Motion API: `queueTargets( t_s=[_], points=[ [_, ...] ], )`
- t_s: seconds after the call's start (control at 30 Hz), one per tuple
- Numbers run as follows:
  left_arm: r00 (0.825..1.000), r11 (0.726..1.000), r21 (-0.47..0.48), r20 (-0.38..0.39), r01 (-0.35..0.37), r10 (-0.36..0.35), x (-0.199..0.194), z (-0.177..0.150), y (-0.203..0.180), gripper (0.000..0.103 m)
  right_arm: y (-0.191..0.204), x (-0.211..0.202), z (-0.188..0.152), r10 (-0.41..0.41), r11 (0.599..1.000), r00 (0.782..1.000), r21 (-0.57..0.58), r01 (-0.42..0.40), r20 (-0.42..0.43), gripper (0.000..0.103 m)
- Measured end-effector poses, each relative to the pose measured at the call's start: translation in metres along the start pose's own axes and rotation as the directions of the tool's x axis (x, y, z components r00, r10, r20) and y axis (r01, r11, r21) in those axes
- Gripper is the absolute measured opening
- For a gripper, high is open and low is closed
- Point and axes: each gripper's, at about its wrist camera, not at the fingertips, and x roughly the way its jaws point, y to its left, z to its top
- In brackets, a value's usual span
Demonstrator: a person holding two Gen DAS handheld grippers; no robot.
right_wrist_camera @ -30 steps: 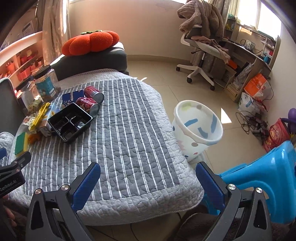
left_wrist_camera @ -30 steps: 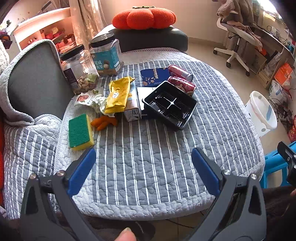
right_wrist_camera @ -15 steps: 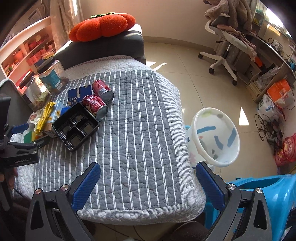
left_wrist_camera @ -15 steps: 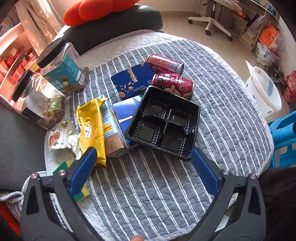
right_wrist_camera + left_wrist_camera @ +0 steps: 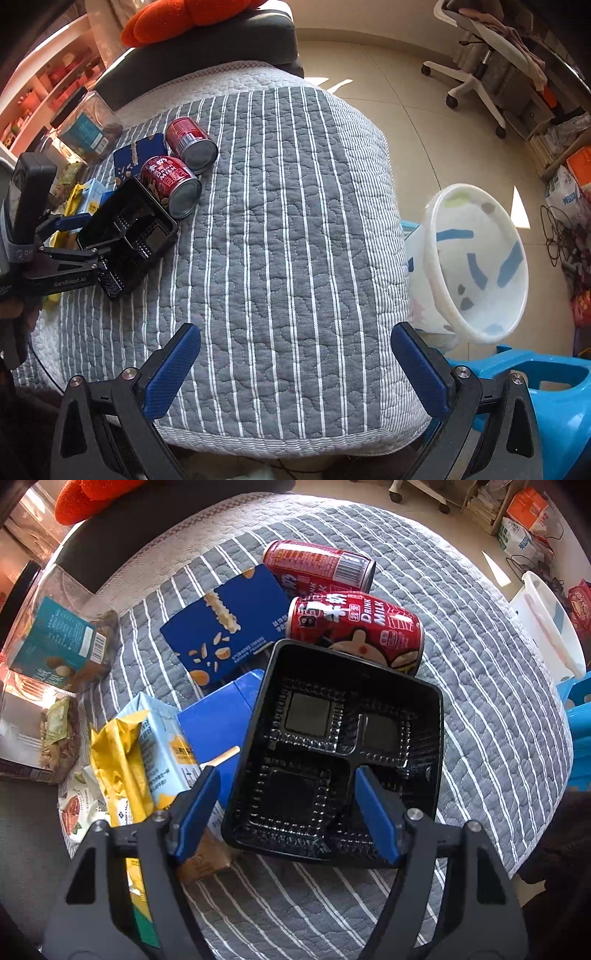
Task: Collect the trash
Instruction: 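Reach the left gripper to the black plastic tray and grasp its rim, then lift the black tray with the left gripper while the right gripper grasps a red can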
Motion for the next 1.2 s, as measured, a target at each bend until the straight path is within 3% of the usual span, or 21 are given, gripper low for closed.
queueTargets(
  t_s=[0.17,0.37,0.5,0.6,0.73,0.87,1.03,1.2],
  points=[
    [1.000,1.000,0.004,0.015,0.025,-0.025,-0.004,-0.003,0.000,0.057,0.002,0.010,0.012,-0.002,1.000,1.000,0.021,0.002,-0.009,0.103],
    [0.985,0.992,-0.087,0.154,0.090,-0.076,-0.059,-0.020,0.021,0.057,0.011,0.013,0.028,-0.005,0.999,1.000,0.051,0.005,0.015,0.103],
    [0.974,0.979,-0.189,0.224,0.073,-0.029,-0.088,-0.038,0.051,0.057,0.026,0.019,0.046,0.006,0.999,0.999,0.046,-0.008,0.042,0.103],
    [0.976,0.964,-0.264,0.216,0.035,0.024,-0.091,-0.054,0.076,0.057,0.049,0.026,0.065,0.067,0.998,0.995,0.016,-0.068,0.076,0.103],
    [0.981,0.941,-0.338,0.189,0.026,0.040,-0.087,-0.077,0.100,0.057,0.090,0.043,0.090,0.132,0.991,0.985,-0.048,-0.127,0.110,0.103],
    [0.982,0.922,-0.385,0.184,0.035,0.040,-0.088,-0.094,0.111,0.057,0.125,0.072,0.107,0.121,0.982,0.987,-0.156,-0.104,0.104,0.102],
    [0.985,0.918,-0.395,0.170,0.038,0.033,-0.083,-0.100,0.119,0.057,0.145,0.105,0.115,0.102,0.974,0.990,-0.213,-0.080,0.097,0.097],
    [0.987,0.921,-0.389,0.159,0.038,0.027,-0.079,-0.098,0.119,0.057,0.156,0.121,0.112,0.091,0.969,0.992,-0.239,-0.069,0.083,0.077]
  ],
)
